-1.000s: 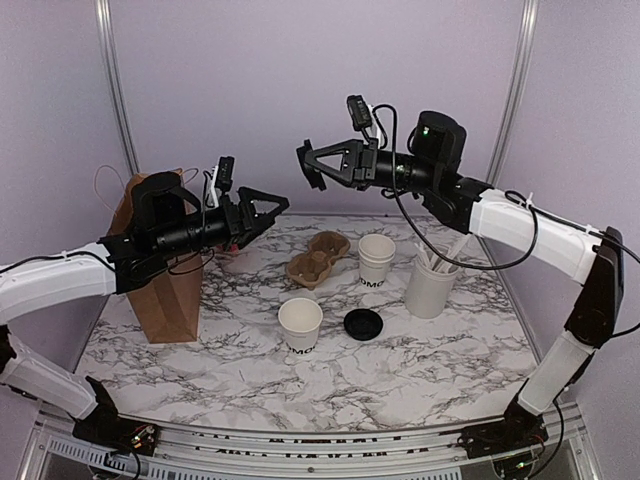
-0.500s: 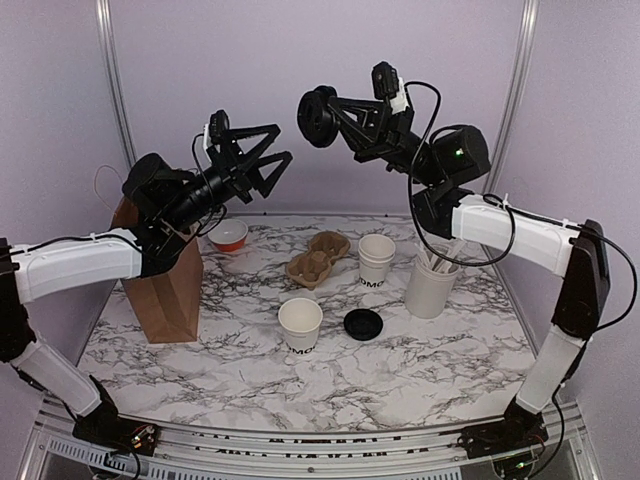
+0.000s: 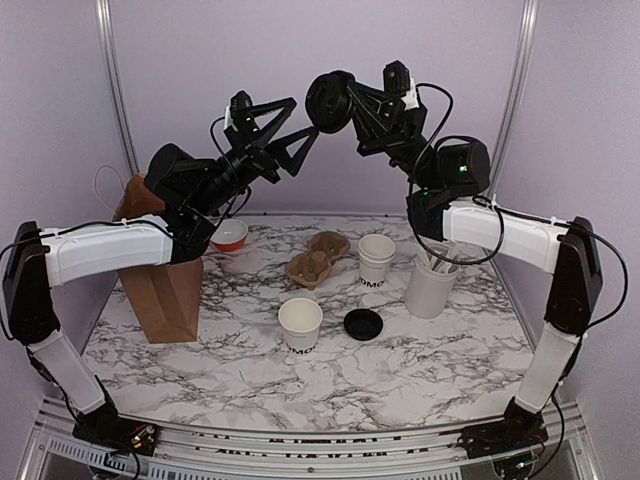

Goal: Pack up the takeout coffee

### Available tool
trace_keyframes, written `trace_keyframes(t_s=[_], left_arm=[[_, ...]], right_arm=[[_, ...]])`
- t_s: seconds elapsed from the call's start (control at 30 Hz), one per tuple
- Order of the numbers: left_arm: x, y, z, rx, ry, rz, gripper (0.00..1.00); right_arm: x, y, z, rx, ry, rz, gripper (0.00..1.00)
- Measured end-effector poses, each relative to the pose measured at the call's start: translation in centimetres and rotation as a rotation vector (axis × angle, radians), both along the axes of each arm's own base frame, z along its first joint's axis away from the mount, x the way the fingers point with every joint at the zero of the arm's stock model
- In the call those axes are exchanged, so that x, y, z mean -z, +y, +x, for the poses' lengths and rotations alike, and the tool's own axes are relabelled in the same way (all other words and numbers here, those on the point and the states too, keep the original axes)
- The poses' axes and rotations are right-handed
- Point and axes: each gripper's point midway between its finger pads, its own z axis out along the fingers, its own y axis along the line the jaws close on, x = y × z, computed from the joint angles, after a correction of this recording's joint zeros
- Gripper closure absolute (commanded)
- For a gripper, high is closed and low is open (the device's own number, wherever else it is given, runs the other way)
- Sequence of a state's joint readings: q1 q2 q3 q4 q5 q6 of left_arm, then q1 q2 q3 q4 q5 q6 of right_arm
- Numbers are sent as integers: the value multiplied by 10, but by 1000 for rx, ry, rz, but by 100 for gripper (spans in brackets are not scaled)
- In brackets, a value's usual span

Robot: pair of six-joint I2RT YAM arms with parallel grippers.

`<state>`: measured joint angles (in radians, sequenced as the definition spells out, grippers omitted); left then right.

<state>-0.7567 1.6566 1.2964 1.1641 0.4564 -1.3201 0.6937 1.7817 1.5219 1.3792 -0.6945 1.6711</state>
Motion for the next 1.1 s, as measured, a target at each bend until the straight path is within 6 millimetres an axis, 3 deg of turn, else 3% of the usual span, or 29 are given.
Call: trace_keyframes(t_s=[0.47, 0.87, 1.1], left_arm=[[-11, -12, -19, 106, -19, -83, 25], [-14, -9, -21, 134, -5, -123, 50], [-11, -9, -18, 116, 3, -124, 70]], right_arm=[[11, 4, 18, -74, 143, 53, 92], [26, 10, 30, -112, 286, 76, 90], [48, 16, 36, -97, 325, 40, 79]])
